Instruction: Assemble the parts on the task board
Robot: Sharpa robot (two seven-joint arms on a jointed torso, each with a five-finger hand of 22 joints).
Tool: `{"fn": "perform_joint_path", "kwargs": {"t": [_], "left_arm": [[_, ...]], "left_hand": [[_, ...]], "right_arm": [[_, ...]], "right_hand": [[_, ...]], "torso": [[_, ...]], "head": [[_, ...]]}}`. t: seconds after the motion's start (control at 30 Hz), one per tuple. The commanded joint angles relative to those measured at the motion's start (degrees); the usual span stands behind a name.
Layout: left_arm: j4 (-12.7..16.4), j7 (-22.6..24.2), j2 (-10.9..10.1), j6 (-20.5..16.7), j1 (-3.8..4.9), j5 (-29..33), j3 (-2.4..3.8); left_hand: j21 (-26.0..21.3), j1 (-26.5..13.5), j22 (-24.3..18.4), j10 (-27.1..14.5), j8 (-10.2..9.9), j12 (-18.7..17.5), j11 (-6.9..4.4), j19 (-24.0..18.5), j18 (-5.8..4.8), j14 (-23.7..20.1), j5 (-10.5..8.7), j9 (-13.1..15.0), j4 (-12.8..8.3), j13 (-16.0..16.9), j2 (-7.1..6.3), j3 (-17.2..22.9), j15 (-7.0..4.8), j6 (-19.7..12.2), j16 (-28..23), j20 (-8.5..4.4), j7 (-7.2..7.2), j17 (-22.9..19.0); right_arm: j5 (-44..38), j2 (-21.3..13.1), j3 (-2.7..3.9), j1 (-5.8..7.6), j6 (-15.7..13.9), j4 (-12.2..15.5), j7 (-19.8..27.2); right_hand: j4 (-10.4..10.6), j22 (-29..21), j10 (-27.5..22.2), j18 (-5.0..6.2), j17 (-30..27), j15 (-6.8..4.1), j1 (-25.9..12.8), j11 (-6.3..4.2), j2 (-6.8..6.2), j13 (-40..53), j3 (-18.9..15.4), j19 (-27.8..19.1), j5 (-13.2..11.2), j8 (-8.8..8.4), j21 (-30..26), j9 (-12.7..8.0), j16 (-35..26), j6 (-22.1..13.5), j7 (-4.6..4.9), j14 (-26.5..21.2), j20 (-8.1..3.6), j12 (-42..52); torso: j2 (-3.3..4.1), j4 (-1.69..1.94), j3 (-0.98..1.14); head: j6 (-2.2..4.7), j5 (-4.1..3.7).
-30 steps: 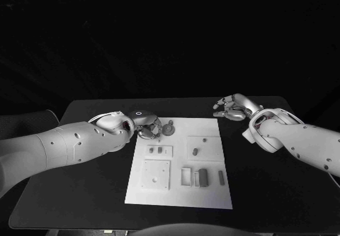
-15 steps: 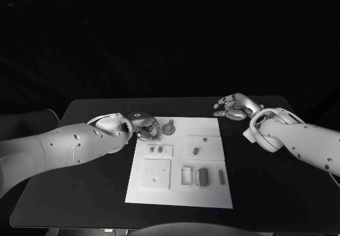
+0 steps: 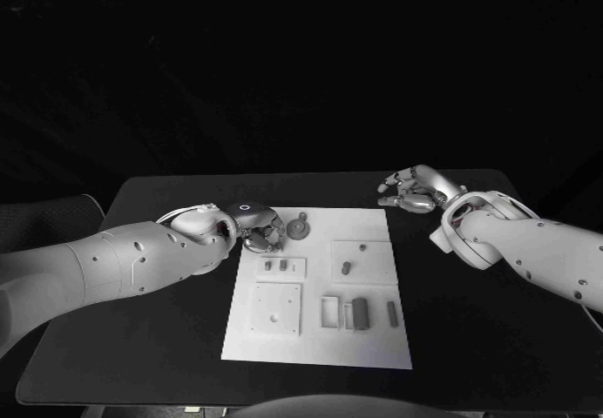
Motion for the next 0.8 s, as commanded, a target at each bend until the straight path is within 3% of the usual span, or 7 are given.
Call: {"fn": "perform_joint_path", "kwargs": {"t": [0.03, 0.8], "left_arm": [[-0.22, 0.36, 0.38, -0.37, -0.01, 0.22, 0.0], [-0.48, 0.12, 0.71, 0.54, -0.16, 0.2, -0.06]], "left_hand": [[0.19, -0.09, 0.85, -0.14, 0.35, -0.06, 0.05, 0.12, 7.54, 0.86, -0.04, 0.04, -0.2, -0.09, -0.38, -0.09, -0.77, 2.95, -0.2, 0.04, 2.42, 0.08], [0.18, -0.03, 0.82, -0.08, 0.34, -0.11, 0.06, 0.14, 7.5, 0.91, -0.04, 0.03, -0.19, -0.1, -0.36, -0.03, -0.76, 2.98, -0.25, 0.01, 2.42, 0.11]], "right_arm": [[-0.29, 0.08, 0.03, 0.0, 0.47, -0.02, 0.31], [-0.34, 0.07, 0.03, 0.0, 0.47, -0.02, 0.3]], "right_hand": [[0.47, 0.91, -0.15, 0.56, -0.09, -0.04, -0.61, 0.38, -0.13, 0.07, 0.02, 0.47, 0.32, -0.32, -0.15, -0.02, -0.02, -0.15, 0.39, 0.24, -0.05, 0.22], [0.47, 0.91, -0.16, 0.56, -0.09, -0.04, -0.62, 0.38, -0.14, 0.07, 0.03, 0.47, 0.32, -0.33, -0.15, -0.01, -0.02, -0.16, 0.39, 0.24, -0.06, 0.23]], "torso": [[0.03, -0.08, 0.01], [-0.02, 0.0, 0.03]], "head": [[0.0, -0.08], [-0.14, -0.22]]}}
